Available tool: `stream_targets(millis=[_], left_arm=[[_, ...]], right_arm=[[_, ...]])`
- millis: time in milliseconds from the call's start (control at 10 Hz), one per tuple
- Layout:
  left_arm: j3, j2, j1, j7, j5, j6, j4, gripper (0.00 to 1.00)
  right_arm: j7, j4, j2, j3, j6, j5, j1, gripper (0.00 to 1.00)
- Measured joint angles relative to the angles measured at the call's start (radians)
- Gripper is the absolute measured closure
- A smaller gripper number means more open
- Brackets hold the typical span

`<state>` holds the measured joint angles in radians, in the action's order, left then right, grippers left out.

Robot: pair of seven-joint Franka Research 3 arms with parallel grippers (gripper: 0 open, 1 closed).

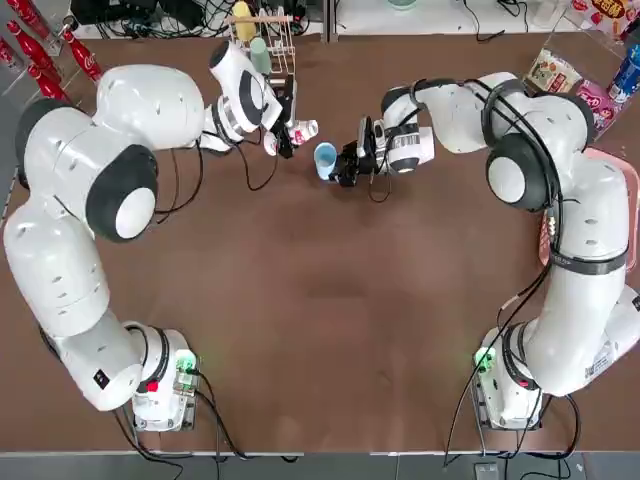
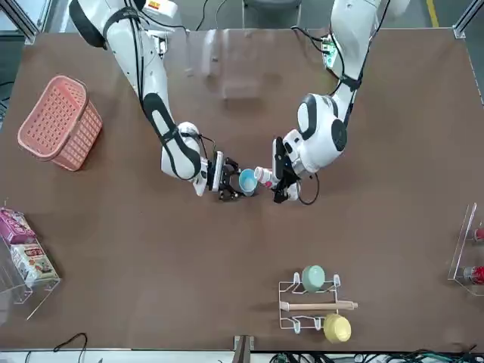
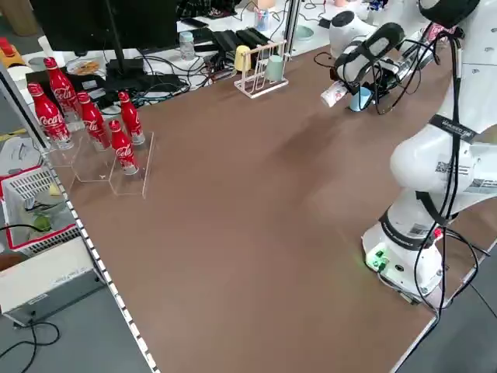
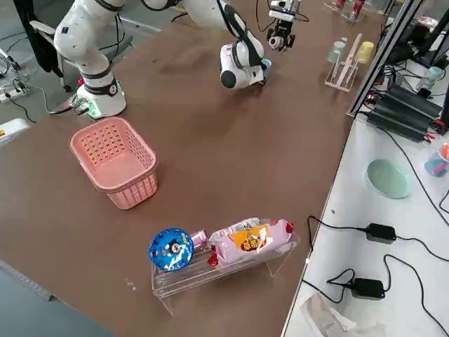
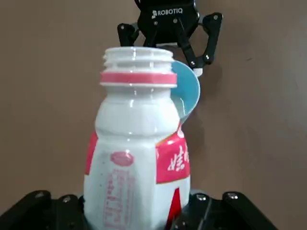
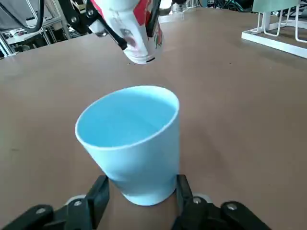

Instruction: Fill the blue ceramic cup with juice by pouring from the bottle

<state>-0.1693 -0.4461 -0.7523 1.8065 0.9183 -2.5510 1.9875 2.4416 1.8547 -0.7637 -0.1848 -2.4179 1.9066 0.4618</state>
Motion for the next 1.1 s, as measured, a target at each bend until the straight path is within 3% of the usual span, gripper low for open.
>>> stream_targets(millis=[300,600,1100], left_arm=[[-0.068,-0.003,-0.060,-0.014,-0.039,-0.001,-0.006,0.63],[-0.071,-0.005,-0.068,-0.108,-0.158,0.000,-0.020,0.63],[-0.071,-0.007,-0.082,-0.161,-0.214,0.001,-0.029,0.63]], right_arm=[[0.000,0.000,0.000,0.000,0.008,0.000,0.000,0.35],[0.000,0.000,0.000,0.000,0.009,0.000,0.000,0.35],[0.000,0.000,0.000,0.000,0.011,0.000,0.000,0.35]])
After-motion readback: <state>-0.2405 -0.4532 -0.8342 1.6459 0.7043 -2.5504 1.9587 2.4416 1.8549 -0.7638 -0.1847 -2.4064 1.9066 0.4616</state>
